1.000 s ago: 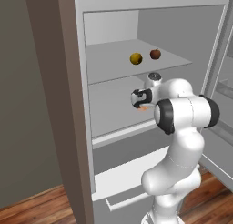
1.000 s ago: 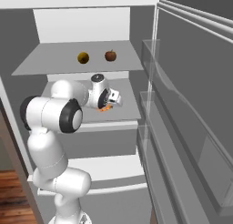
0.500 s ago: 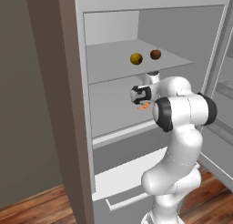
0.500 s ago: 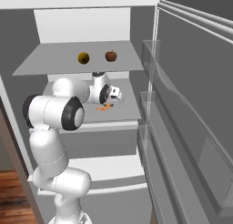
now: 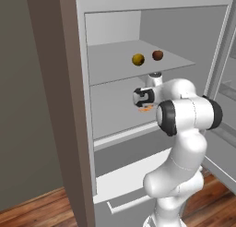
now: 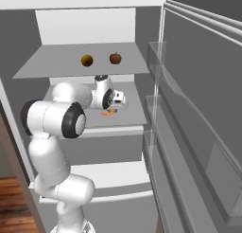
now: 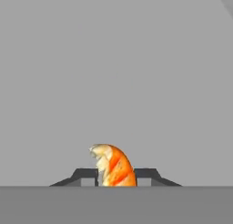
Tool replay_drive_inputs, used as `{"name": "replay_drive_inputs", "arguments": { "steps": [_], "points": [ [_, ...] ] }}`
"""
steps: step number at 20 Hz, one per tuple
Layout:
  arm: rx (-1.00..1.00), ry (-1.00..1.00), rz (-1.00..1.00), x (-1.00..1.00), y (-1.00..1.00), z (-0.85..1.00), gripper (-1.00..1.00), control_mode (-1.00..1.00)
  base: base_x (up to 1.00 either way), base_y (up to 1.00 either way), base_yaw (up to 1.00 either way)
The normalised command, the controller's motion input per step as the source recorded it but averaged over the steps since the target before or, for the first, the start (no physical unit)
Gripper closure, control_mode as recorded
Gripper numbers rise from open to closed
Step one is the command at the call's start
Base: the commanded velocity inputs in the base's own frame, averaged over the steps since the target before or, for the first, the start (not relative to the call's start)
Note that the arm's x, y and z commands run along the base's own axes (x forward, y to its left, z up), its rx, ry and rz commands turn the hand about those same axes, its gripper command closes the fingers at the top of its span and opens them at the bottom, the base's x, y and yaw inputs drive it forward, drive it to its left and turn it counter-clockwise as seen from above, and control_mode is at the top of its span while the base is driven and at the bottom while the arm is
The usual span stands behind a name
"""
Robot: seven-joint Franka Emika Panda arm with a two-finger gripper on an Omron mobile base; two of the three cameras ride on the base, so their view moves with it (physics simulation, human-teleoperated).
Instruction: Open the fridge, remove the apple, lemon, and shrimp, and place them on any counter.
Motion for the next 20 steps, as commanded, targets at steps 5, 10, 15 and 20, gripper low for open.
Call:
{"name": "replay_drive_inputs", "arguments": {
  "steps": [5,10,15,20],
  "points": [
    [0.00,-0.06,0.06,-0.77,-0.15,-0.54,1.00,-1.00,0.00,0.00,0.00],
    [0.00,-0.01,0.05,-0.89,-0.10,-0.13,1.00,-1.00,0.00,0.00,0.00],
    [0.00,0.01,0.09,-0.87,-0.05,0.09,1.00,-1.00,0.00,0.00,0.00],
    [0.00,0.06,0.08,-0.90,-0.07,0.54,1.00,-1.00,0.00,0.00,0.00]
  ]
}}
